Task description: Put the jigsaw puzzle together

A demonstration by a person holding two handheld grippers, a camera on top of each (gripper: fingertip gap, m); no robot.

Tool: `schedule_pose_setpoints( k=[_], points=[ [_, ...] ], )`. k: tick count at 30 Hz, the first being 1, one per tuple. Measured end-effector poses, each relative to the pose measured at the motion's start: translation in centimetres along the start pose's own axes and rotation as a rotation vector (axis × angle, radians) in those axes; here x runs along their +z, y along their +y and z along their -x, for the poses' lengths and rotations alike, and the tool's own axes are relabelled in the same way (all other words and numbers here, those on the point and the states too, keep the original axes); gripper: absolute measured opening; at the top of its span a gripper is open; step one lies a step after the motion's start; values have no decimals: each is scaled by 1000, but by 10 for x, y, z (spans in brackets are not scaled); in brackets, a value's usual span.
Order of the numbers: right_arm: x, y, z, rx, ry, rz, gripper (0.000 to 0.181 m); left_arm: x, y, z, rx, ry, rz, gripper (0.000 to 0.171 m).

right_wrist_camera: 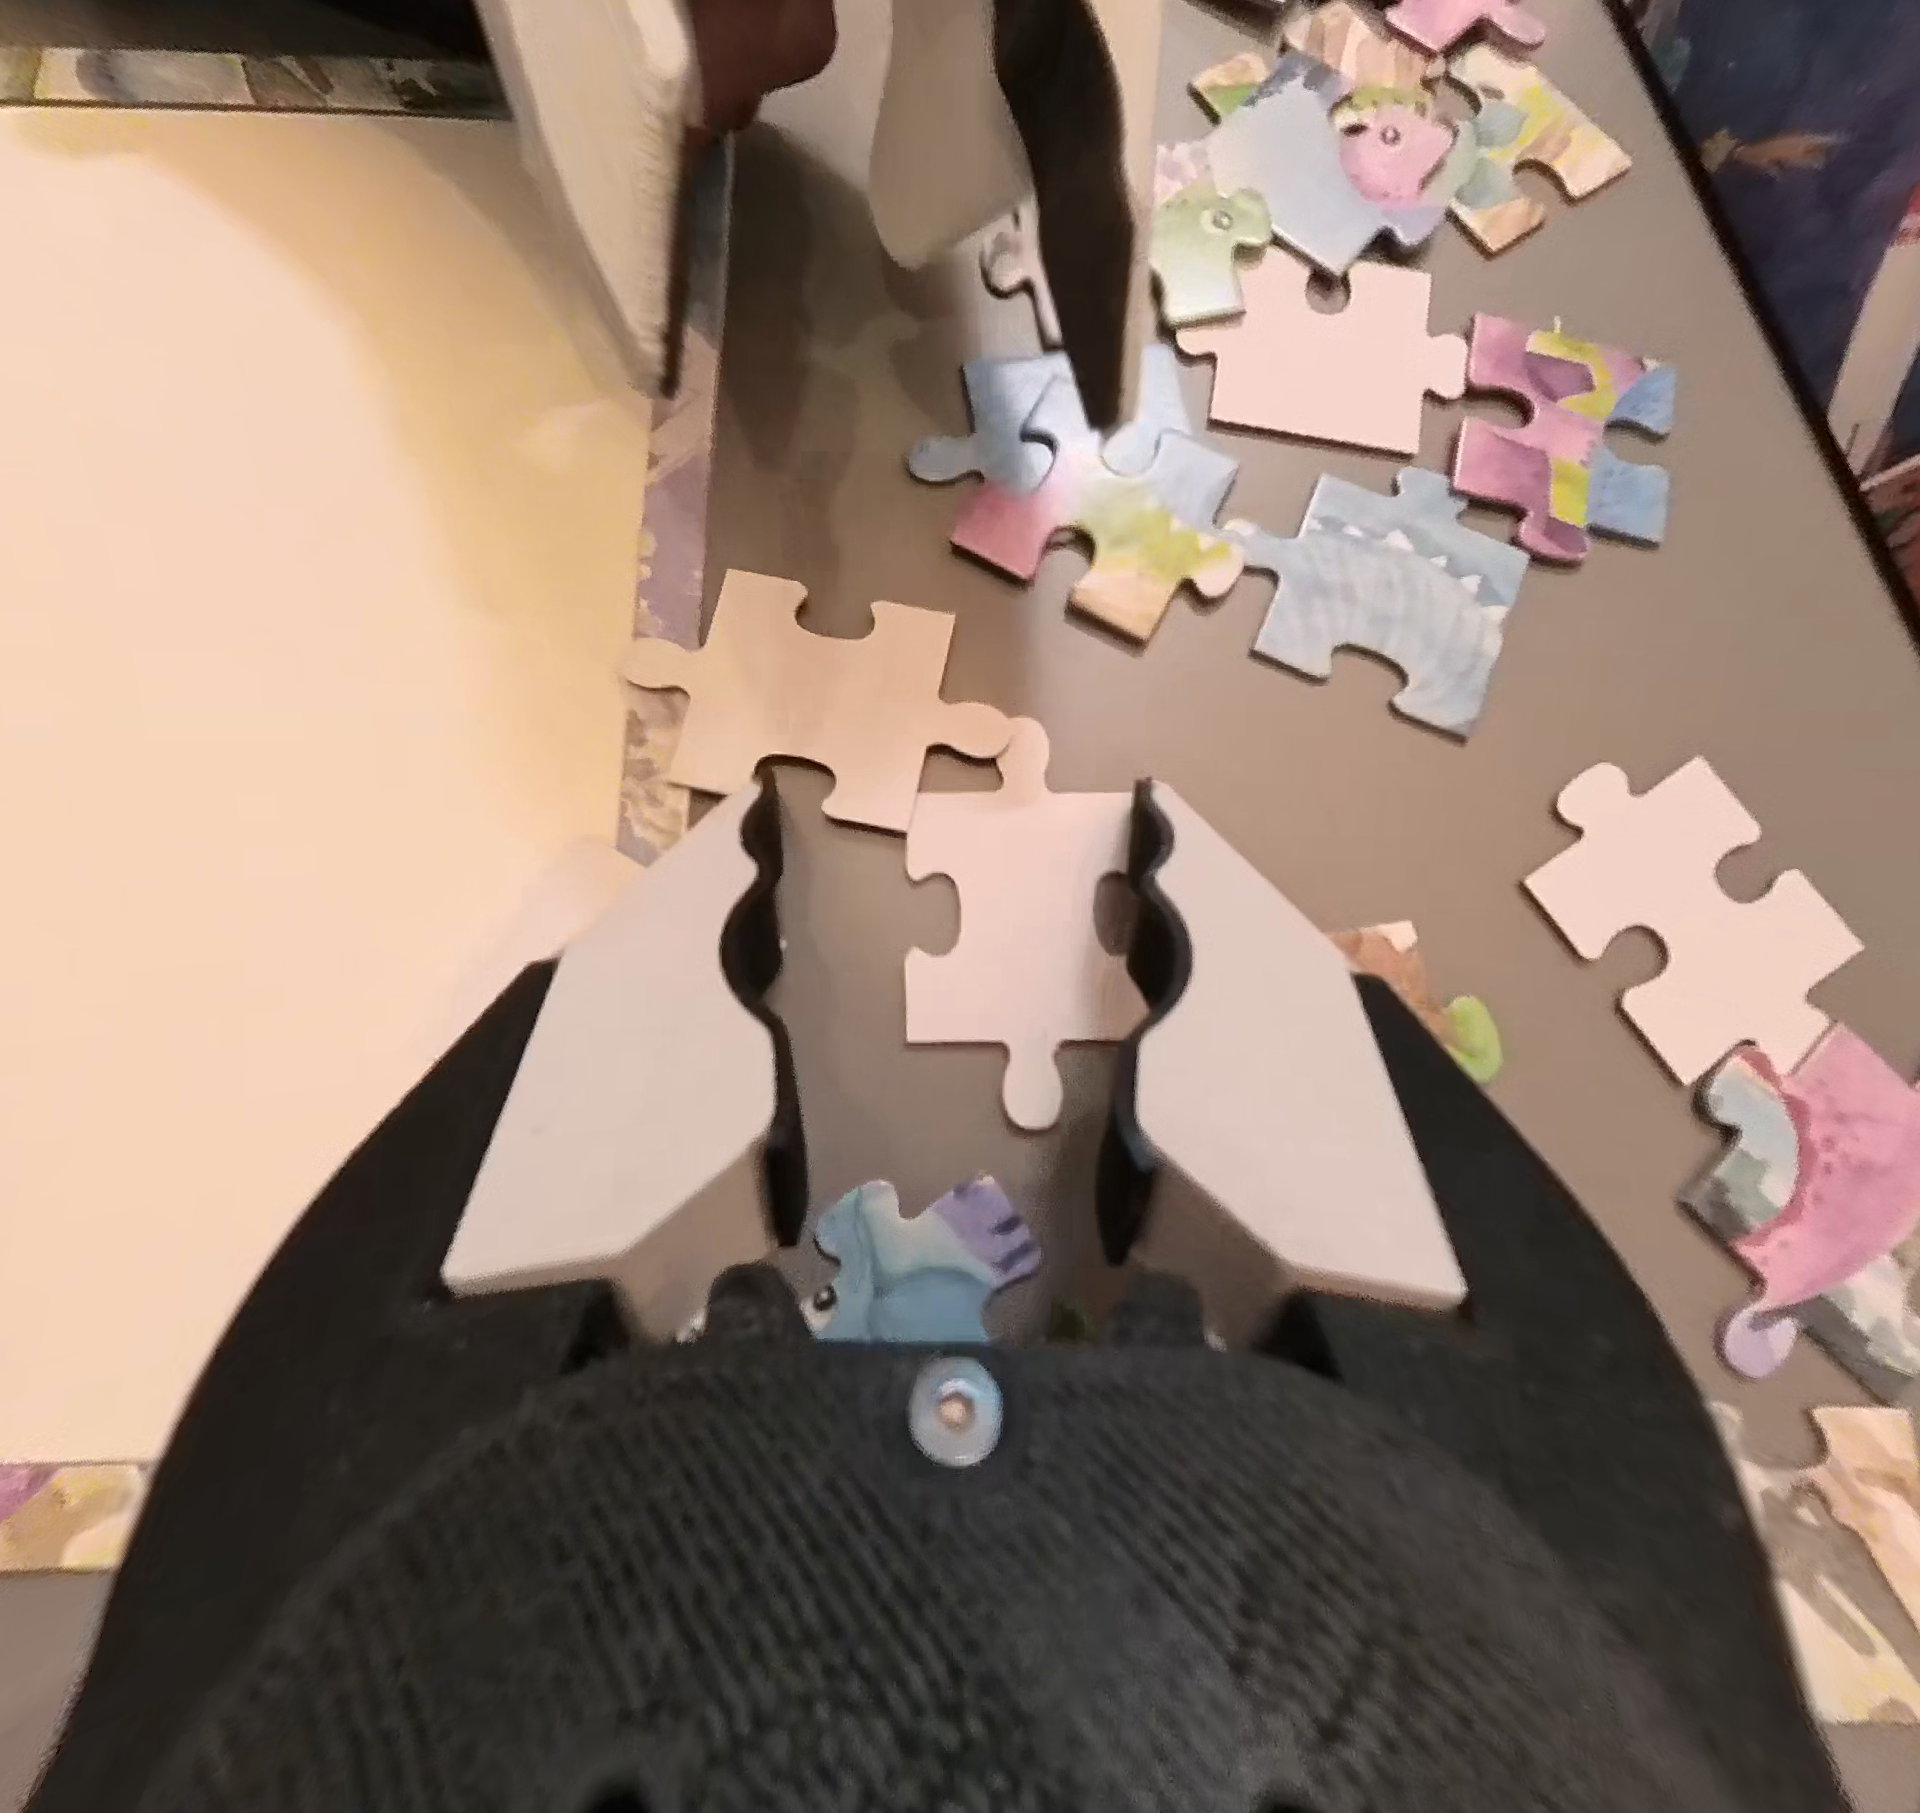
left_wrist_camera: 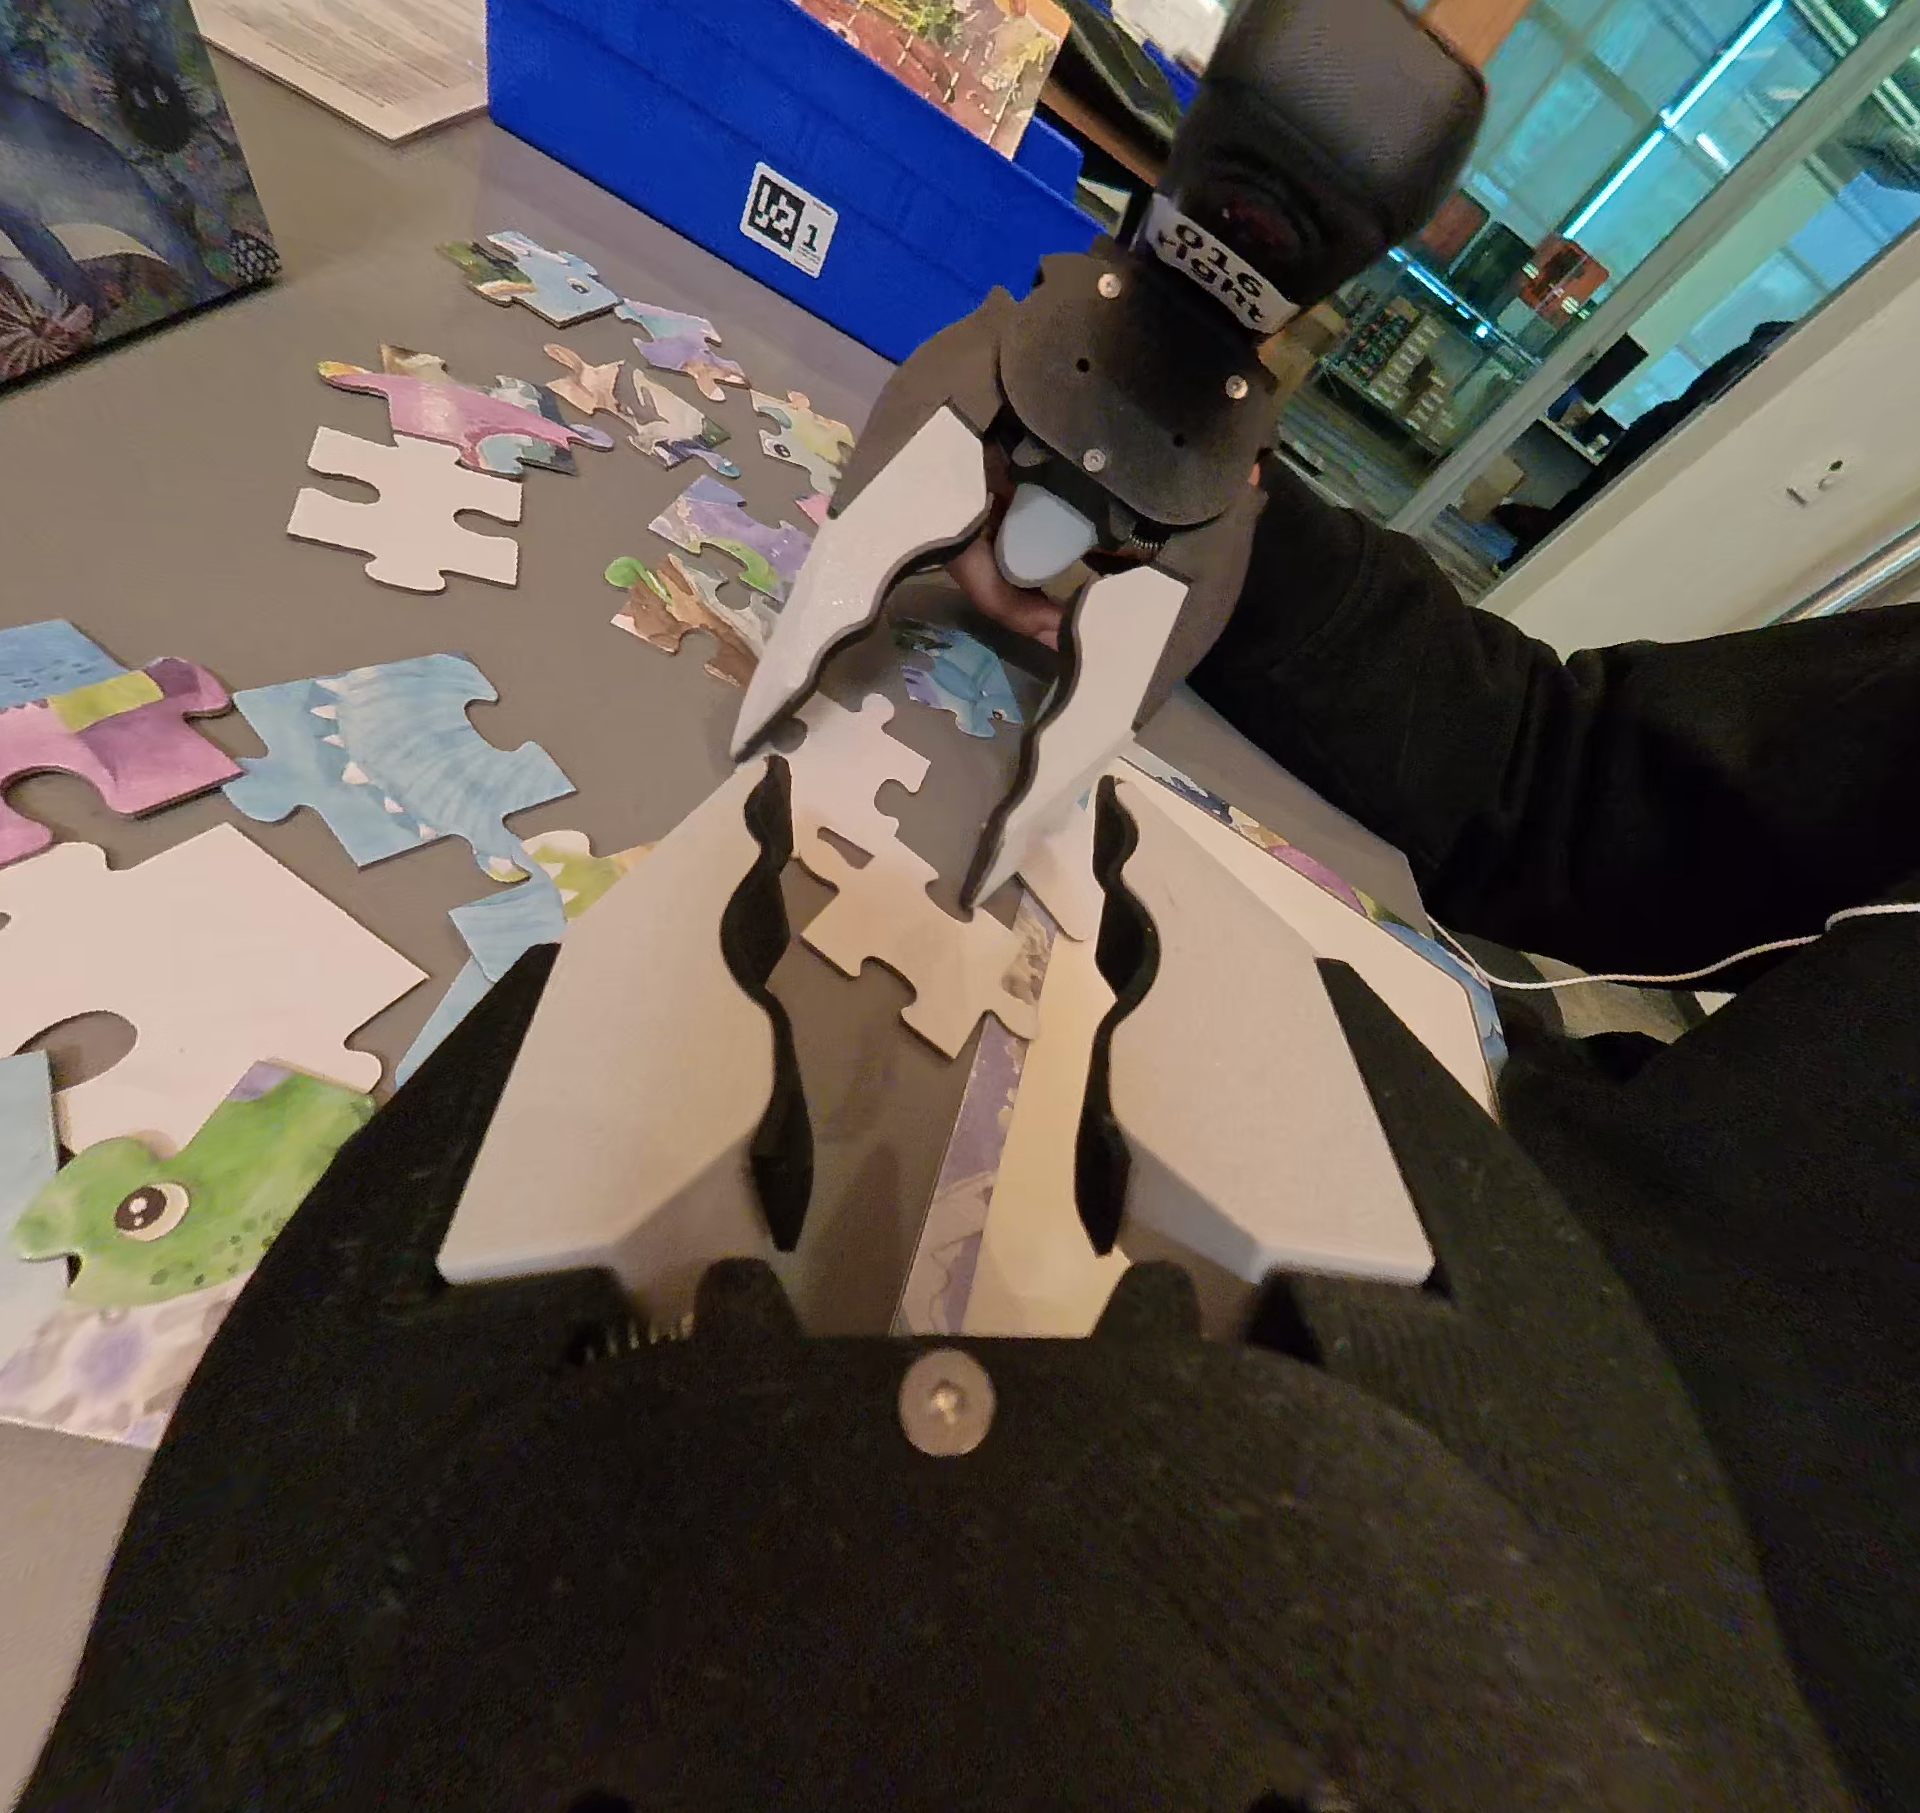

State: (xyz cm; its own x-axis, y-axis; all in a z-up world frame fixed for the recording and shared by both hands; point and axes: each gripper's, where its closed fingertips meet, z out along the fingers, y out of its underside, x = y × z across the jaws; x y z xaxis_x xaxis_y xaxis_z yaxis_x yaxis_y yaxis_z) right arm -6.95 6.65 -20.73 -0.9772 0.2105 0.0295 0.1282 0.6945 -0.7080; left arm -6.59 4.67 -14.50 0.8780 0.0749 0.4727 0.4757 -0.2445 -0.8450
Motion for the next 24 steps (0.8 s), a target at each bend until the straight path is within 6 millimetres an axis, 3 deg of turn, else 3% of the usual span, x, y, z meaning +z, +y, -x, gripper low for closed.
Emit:
schedule_pose_setpoints(
  k=[5,10,13,19,22,24],
  points=[
    [-6,-12,12,-37,-8,-3,63,-1,-1,0,-3,2,-4,56],
    [-25,-14,32,8,-59,-21,55,-1,-1,0,-5,4,-8,57],
    [-25,-7,49,39,-91,-2,62,-1,-1,0,-9,5,-11,56],
    [-17,17,65,96,-21,32,82,-2,-2,1,-15,5,-16,56],
    [-19,19,63,106,33,-8,71,-2,-2,1,-18,6,-16,56],
    [-22,20,63,121,33,-15,47,-2,-2,1,-15,5,-14,56]
  ],
)
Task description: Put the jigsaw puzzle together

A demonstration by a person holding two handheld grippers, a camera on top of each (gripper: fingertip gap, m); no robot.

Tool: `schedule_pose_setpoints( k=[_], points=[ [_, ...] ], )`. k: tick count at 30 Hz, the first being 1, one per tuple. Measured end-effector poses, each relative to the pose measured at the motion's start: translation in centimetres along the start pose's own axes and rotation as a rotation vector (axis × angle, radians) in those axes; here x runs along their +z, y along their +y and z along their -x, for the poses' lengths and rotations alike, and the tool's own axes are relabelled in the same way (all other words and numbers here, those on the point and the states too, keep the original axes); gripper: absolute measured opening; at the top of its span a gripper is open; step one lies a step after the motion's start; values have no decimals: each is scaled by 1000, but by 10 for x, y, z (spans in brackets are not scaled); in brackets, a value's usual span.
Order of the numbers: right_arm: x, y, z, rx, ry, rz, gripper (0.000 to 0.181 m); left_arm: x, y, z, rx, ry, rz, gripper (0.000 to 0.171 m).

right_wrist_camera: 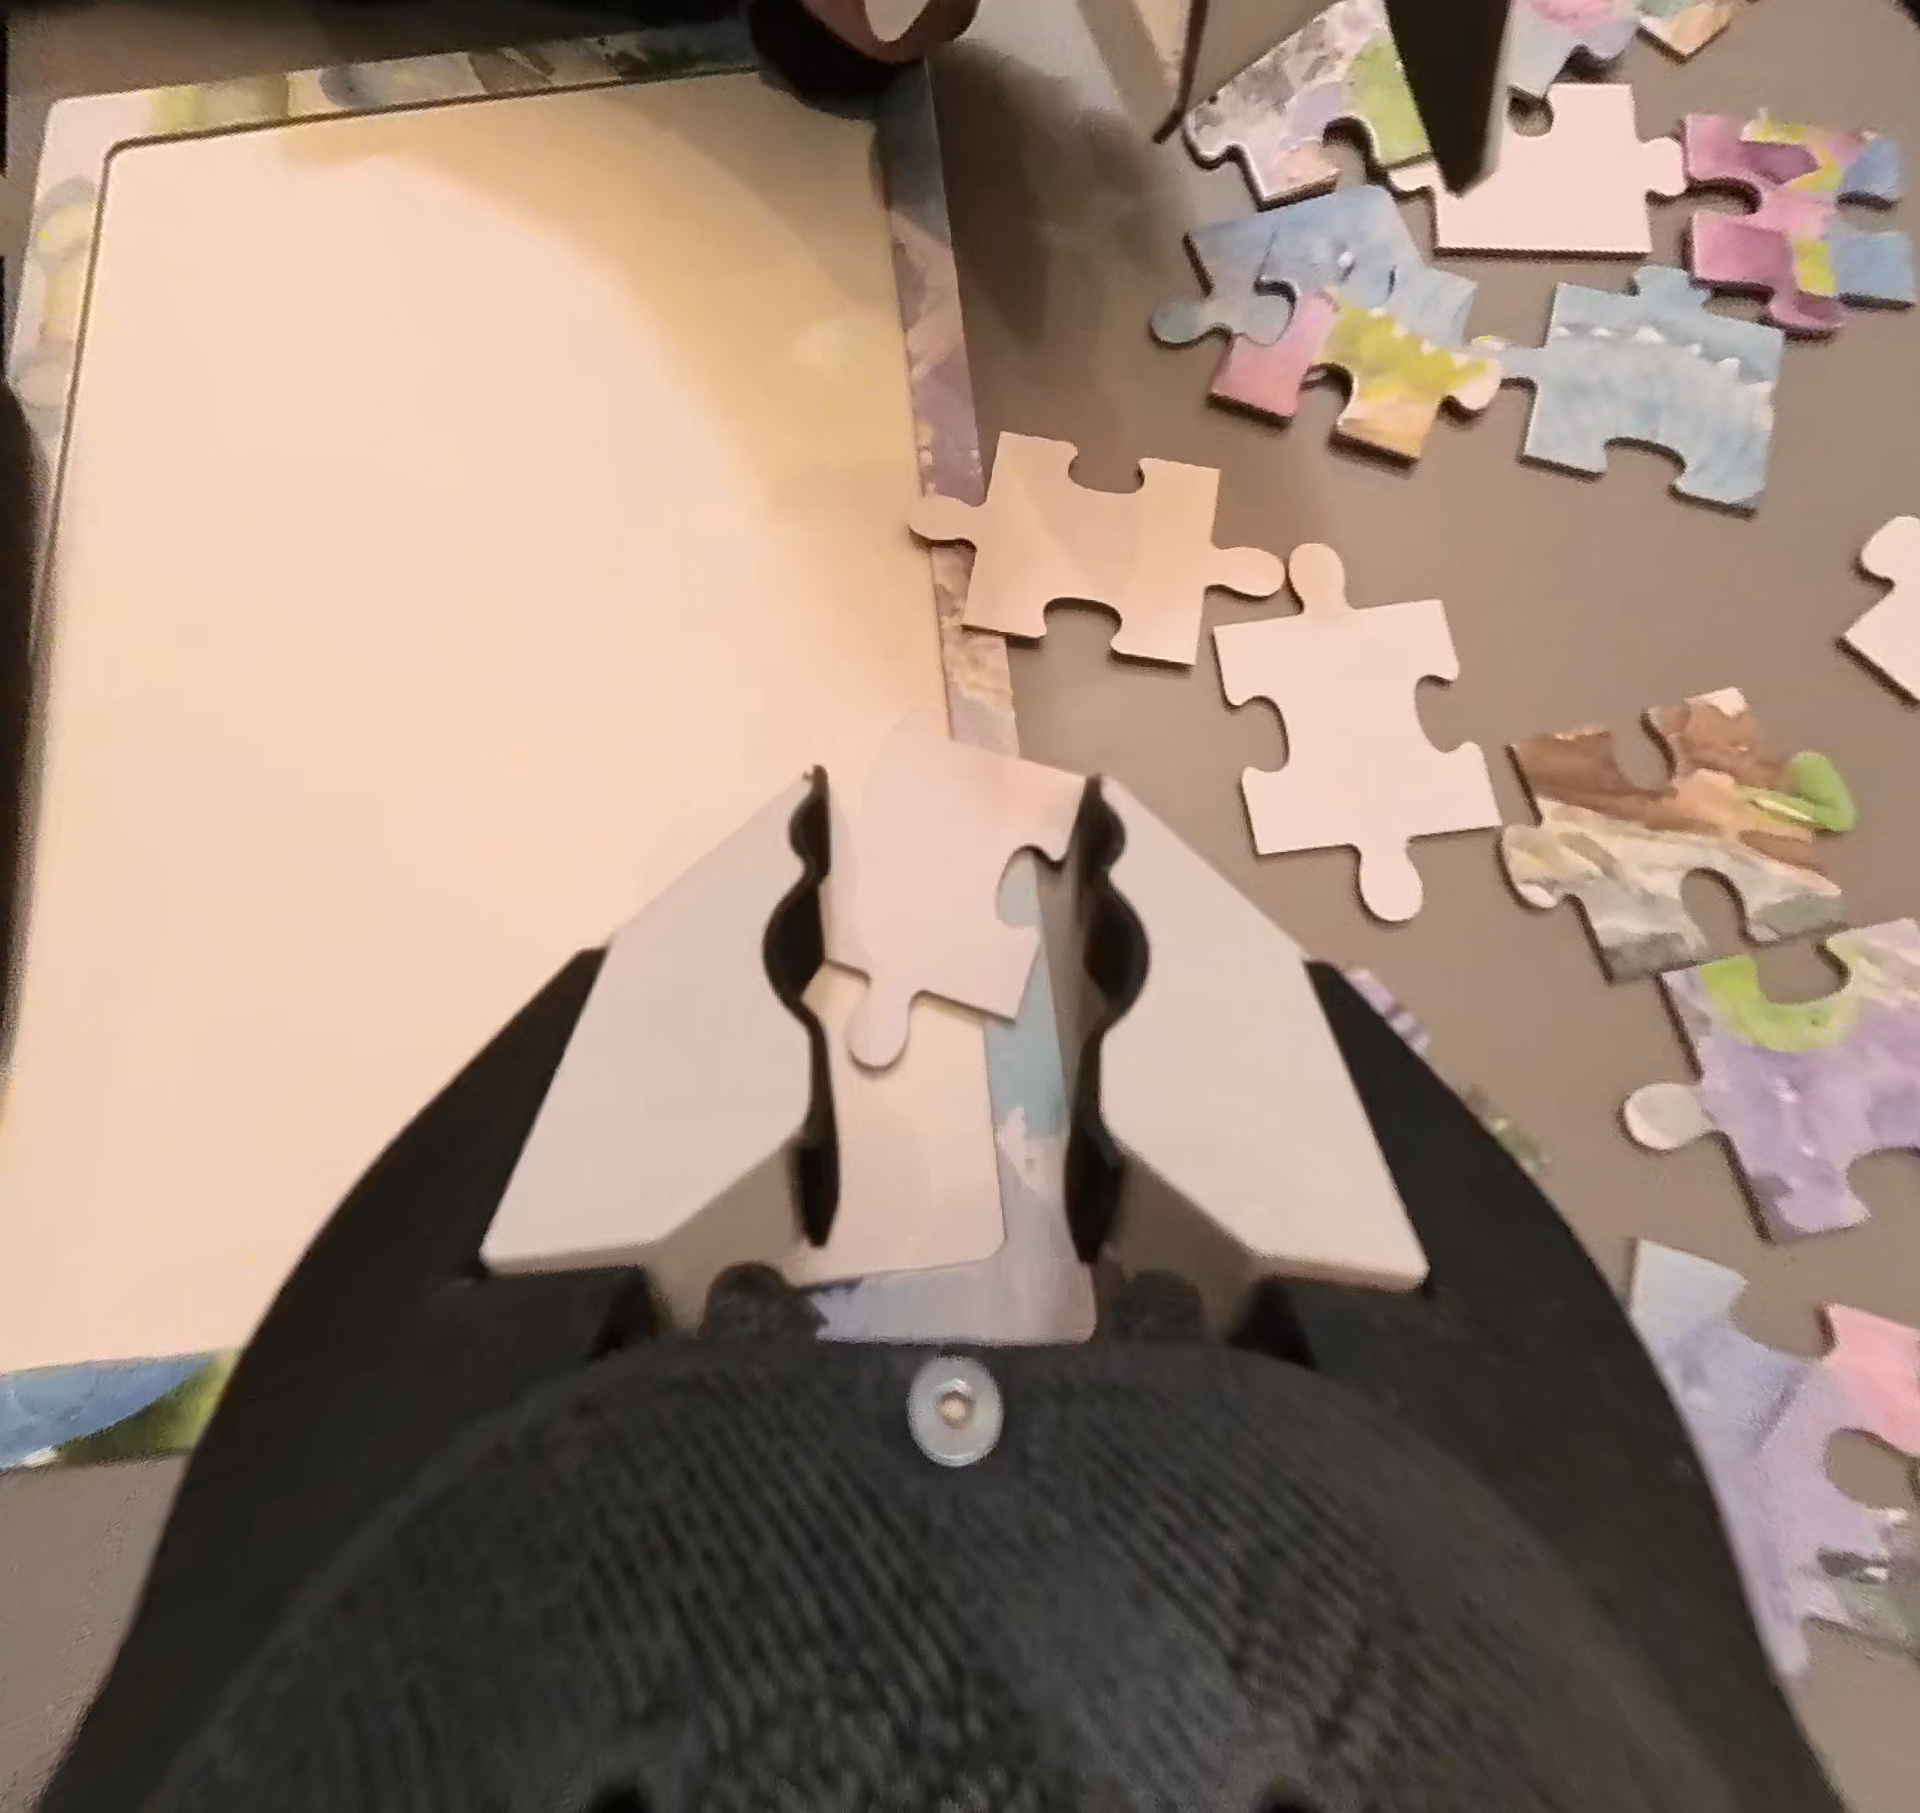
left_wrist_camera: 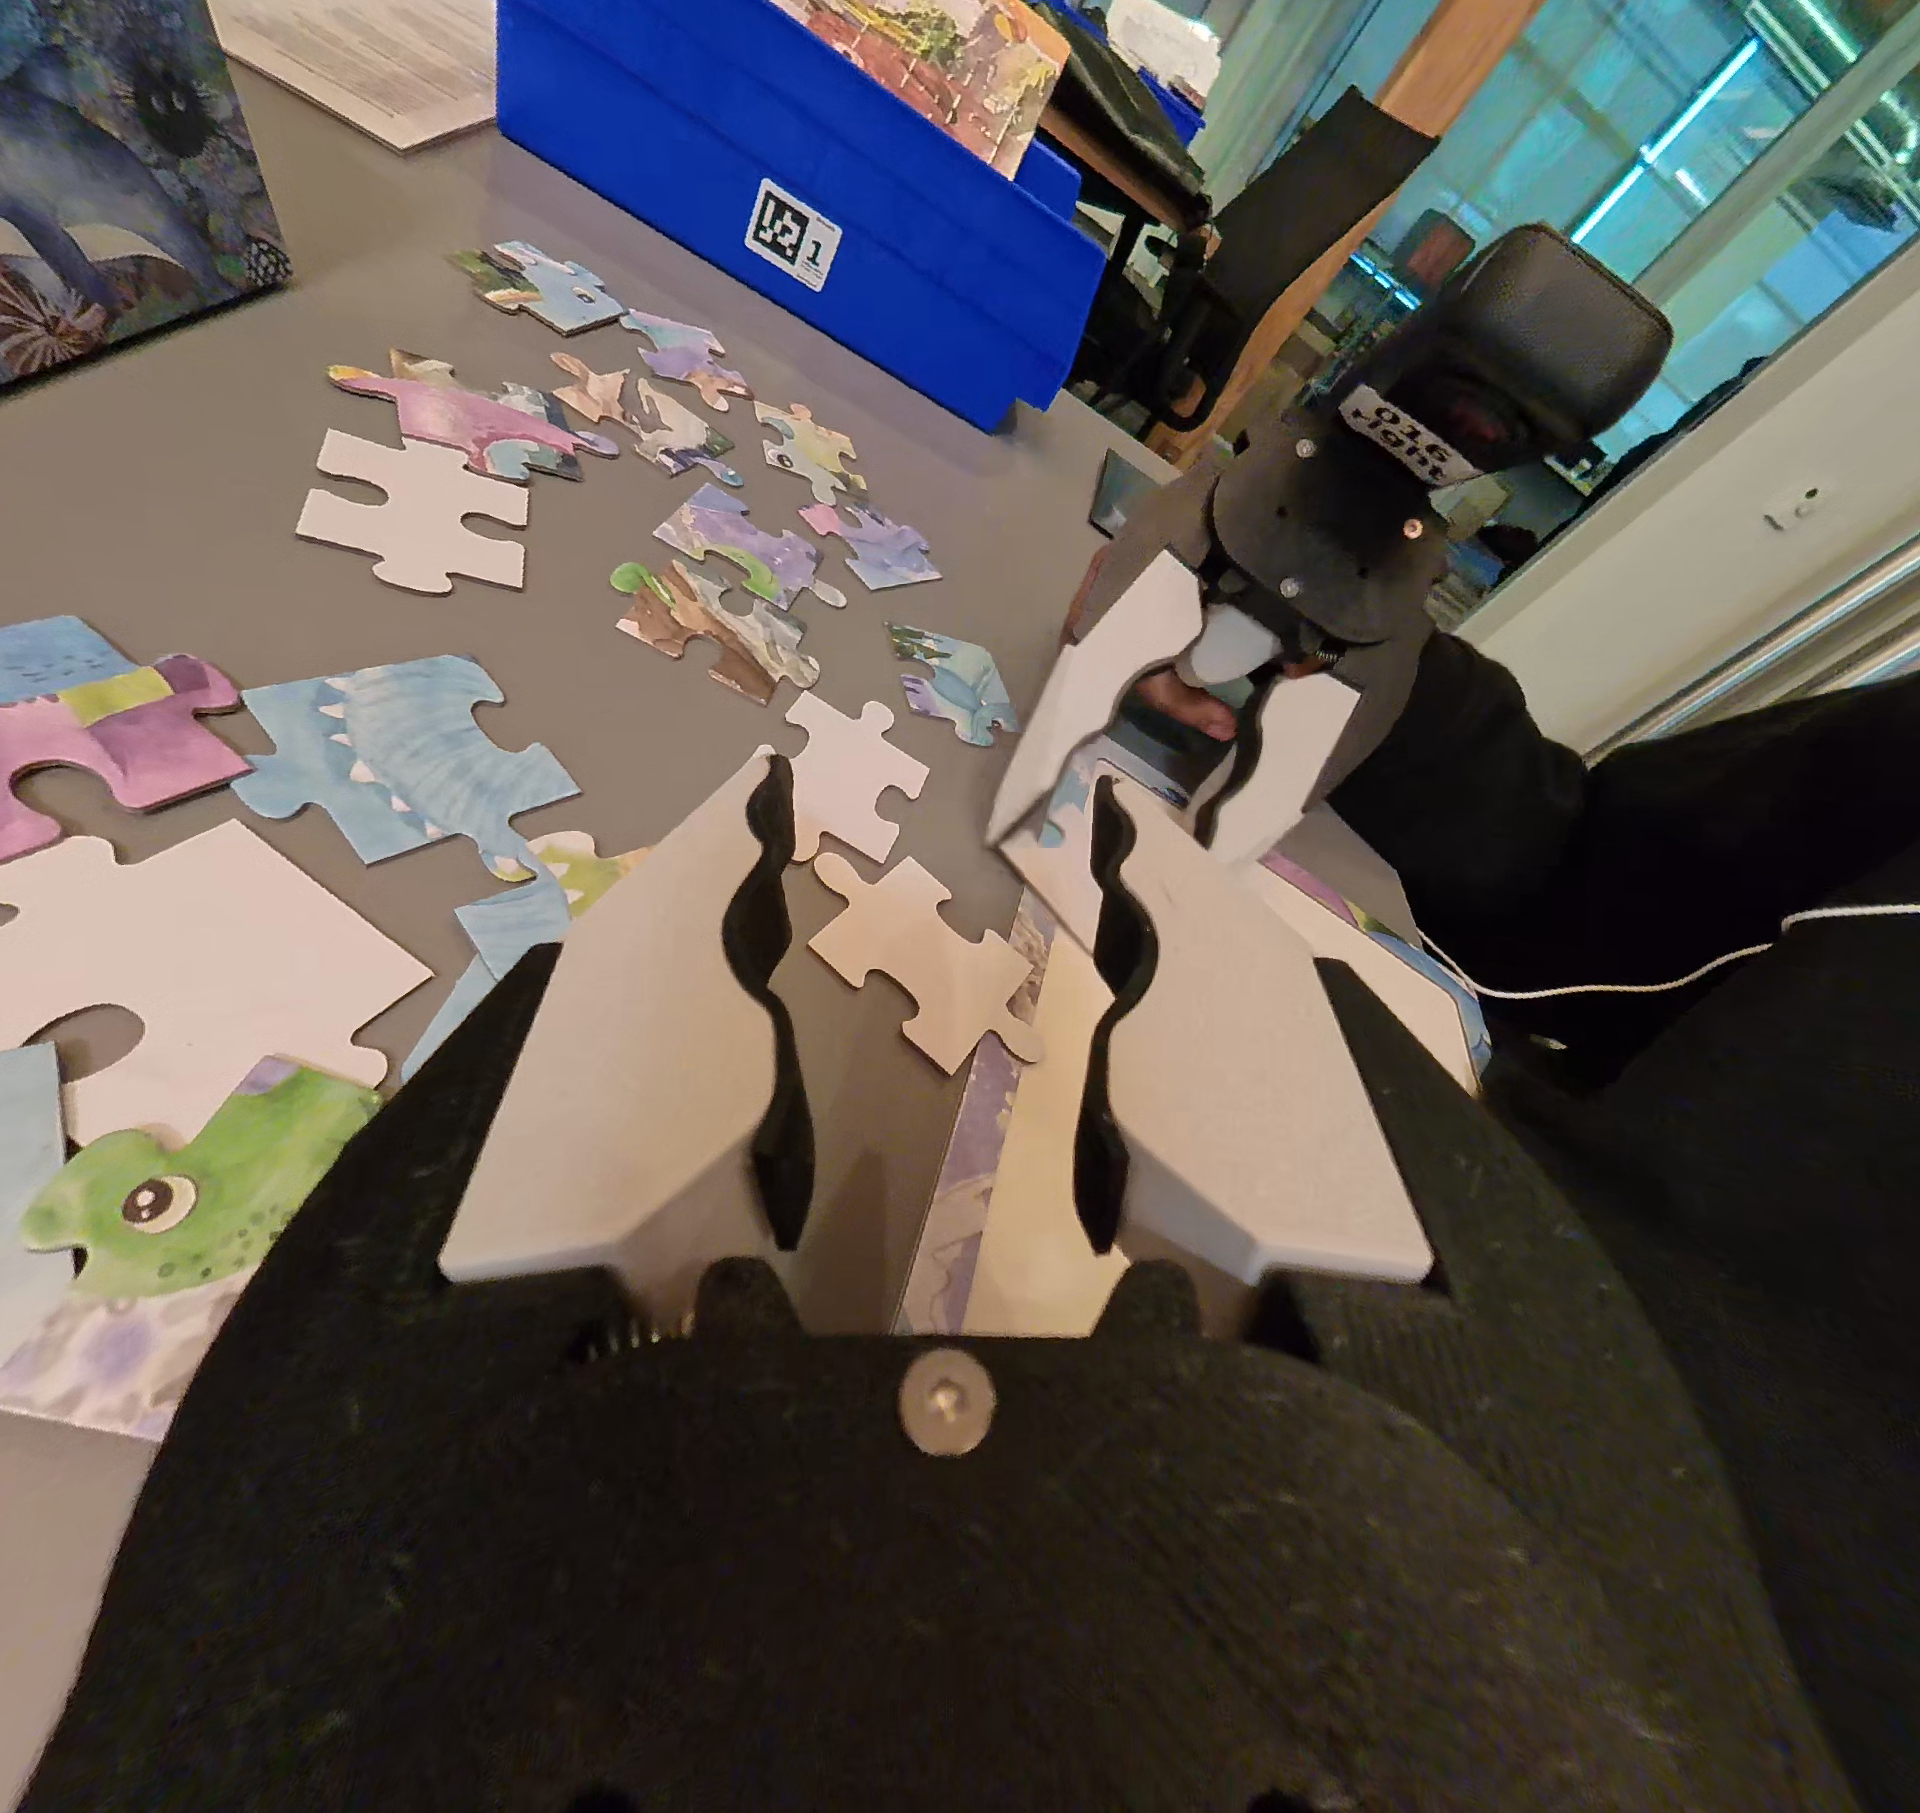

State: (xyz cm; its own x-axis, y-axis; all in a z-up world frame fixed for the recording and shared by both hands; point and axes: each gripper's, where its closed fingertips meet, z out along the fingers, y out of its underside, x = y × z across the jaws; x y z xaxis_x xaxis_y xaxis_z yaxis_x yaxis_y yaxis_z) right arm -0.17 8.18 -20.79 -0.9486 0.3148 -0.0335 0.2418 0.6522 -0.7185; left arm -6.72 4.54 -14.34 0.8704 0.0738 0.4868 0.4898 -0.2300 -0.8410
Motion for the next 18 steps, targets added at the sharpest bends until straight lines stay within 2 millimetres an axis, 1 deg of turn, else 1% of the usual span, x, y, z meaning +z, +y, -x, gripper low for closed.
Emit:
schedule_pose_setpoints(
  k=[3,5,7,9,11,13,14,15,16,17,18],
  points=[
    [-3,1,-4,22,10,-12,47,0,1,0,9,-5,5,56],
    [-12,-7,-13,15,63,-71,47,1,1,0,14,-8,6,56],
    [-36,-19,-35,25,190,-179,47,0,1,-1,18,-8,5,55],
    [-70,-32,-58,77,308,-334,47,0,1,-1,22,-9,5,56],
    [-106,-50,-70,193,325,-551,47,1,-1,-5,35,0,-8,54],
    [-131,-73,-68,316,227,-794,47,4,-6,-16,58,26,-38,53],
    [-139,-85,-64,375,154,-912,46,6,-9,-24,80,36,-53,54],
    [-143,-96,-57,420,50,-1014,46,10,-13,-34,104,47,-70,54],
    [-144,-107,-44,453,-104,-1102,45,13,-17,-46,109,77,-95,55],
    [-148,-119,-31,481,-285,-1180,46,17,-22,-63,72,150,-133,55],
    [-153,-128,-21,509,-451,-1254,46,18,-28,-82,-12,270,-170,56]
  ],
)
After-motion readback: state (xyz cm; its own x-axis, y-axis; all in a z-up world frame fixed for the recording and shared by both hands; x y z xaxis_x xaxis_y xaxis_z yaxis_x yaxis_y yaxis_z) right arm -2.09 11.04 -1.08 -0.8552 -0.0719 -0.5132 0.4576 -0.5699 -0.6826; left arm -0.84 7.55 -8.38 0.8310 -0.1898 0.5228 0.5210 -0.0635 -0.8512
